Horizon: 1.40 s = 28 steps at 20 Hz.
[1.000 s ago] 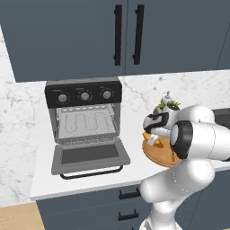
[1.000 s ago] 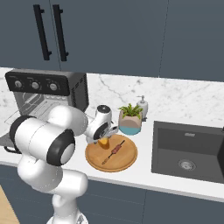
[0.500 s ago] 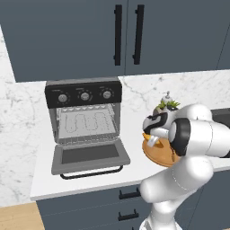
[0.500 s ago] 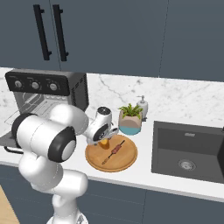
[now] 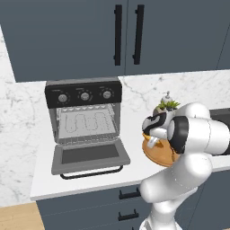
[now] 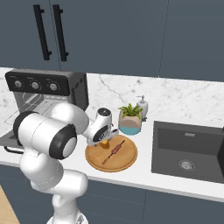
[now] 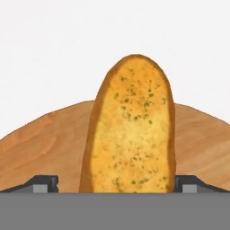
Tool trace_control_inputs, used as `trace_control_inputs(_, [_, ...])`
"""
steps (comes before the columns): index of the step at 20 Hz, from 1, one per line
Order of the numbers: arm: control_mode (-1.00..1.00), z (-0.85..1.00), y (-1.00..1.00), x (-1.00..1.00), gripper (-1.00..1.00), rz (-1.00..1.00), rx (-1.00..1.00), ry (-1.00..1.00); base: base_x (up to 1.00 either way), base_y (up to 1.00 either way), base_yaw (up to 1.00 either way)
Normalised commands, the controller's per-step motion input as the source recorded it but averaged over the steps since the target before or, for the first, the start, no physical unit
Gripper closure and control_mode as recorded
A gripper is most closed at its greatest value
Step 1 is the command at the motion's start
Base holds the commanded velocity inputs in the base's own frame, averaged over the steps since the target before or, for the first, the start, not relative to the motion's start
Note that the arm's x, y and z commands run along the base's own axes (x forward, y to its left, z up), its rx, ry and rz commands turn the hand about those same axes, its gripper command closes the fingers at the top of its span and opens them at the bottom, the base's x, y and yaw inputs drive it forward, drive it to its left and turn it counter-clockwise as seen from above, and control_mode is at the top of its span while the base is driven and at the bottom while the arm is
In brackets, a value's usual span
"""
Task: Pick up the kebab skewer and baguette bread, and place them inside the toaster oven. Close the toaster oven door and start by setting the timer.
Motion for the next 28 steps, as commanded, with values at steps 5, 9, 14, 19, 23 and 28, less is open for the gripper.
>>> trace_control_inputs(5, [-1.00,0.00,0.00,0.14,-1.00,0.00,0.00,0.00,0.00,0.00,0.00])
trace_control_inputs(9, [-1.00,0.00,0.00,0.08,-1.00,0.00,0.00,0.00,0.00,0.00,0.00])
trace_control_inputs(14, [-1.00,-0.10,0.00,0.03,-1.00,0.00,0.00,0.00,0.00,0.00,0.00])
trace_control_inputs(19, [-1.00,-0.24,0.00,0.02,1.00,0.00,0.00,0.00,0.00,0.00,0.00])
trace_control_inputs(23, [-1.00,-0.27,0.00,0.00,1.00,0.00,0.00,0.00,0.00,0.00,0.00])
trace_control_inputs(28, [-1.00,-0.09,0.00,0.00,1.00,0.00,0.00,-0.02,0.00,0.00,0.00])
